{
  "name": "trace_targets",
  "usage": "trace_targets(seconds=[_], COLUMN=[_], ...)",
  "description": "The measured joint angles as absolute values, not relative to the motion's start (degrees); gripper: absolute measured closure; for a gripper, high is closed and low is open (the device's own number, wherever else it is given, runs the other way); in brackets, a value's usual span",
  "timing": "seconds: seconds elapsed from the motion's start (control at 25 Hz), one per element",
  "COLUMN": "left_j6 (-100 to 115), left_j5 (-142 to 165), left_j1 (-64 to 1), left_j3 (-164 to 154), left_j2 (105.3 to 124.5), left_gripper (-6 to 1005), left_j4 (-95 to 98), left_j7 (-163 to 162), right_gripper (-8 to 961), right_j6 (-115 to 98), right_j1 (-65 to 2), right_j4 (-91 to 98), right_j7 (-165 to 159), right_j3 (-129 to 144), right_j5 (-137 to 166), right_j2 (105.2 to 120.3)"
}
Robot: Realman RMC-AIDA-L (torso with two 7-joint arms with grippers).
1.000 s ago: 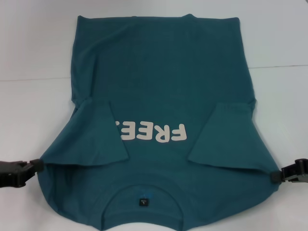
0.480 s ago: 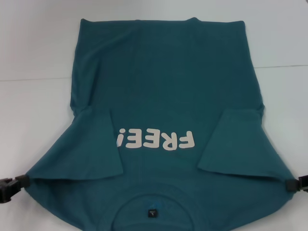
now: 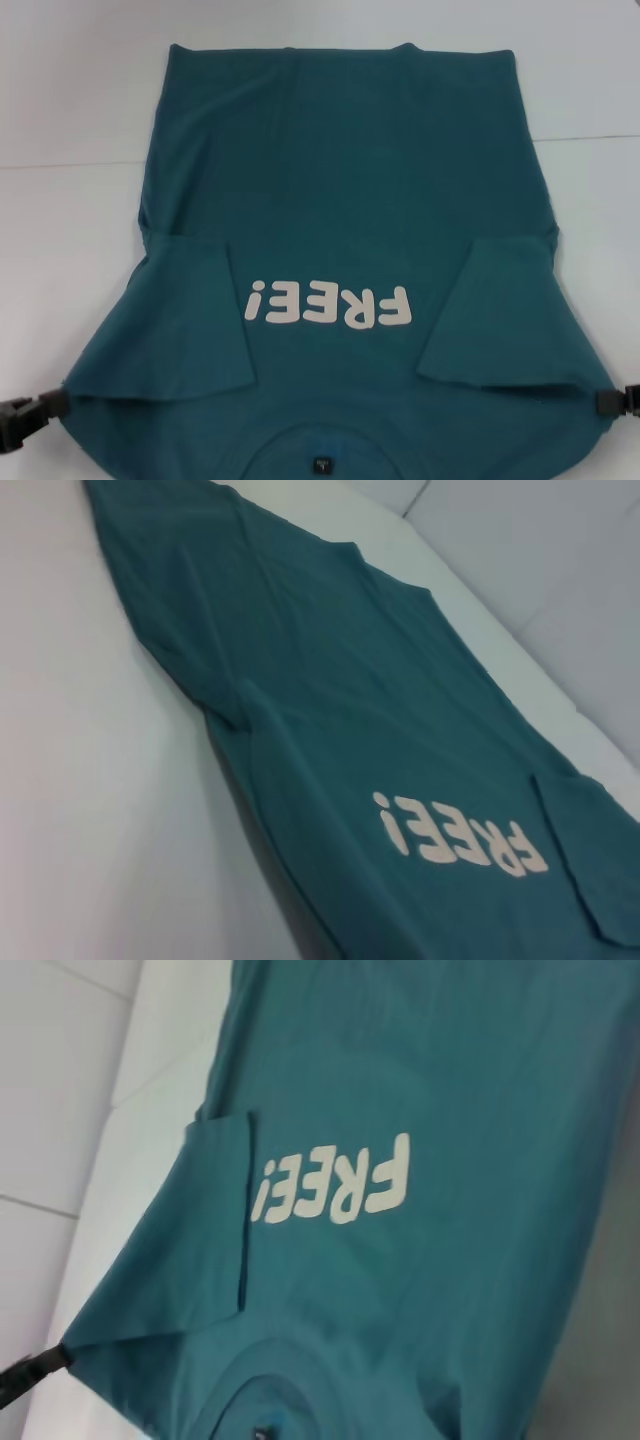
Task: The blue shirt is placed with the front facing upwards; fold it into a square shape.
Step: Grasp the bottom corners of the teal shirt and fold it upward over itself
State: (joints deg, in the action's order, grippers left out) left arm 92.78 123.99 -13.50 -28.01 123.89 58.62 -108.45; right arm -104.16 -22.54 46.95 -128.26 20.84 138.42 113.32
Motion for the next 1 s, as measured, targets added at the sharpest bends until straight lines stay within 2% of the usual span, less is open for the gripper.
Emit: trace_targets(seconds=[0.48,1.0], left_j6=[99.42,104.62], left_j5=[123.82,123.83], left_j1=[-11.49,-10.73], left_j3=[-26.89,-26.46], left_j2=[124.36,124.38], left_gripper=[997,998], left_j4=[58.47,56.86], left_j7=[-108.45,-108.46], right_gripper=[880,872], right_j6=[-107.46,-107.22], right_j1=[-18.86,-18.72], right_j4=[47.32,47.02], right_j7=[-125.77,-126.26], right_j3=[20.55,16.48], right_j5=[138.5,138.74], right_j2=[113.37,110.75])
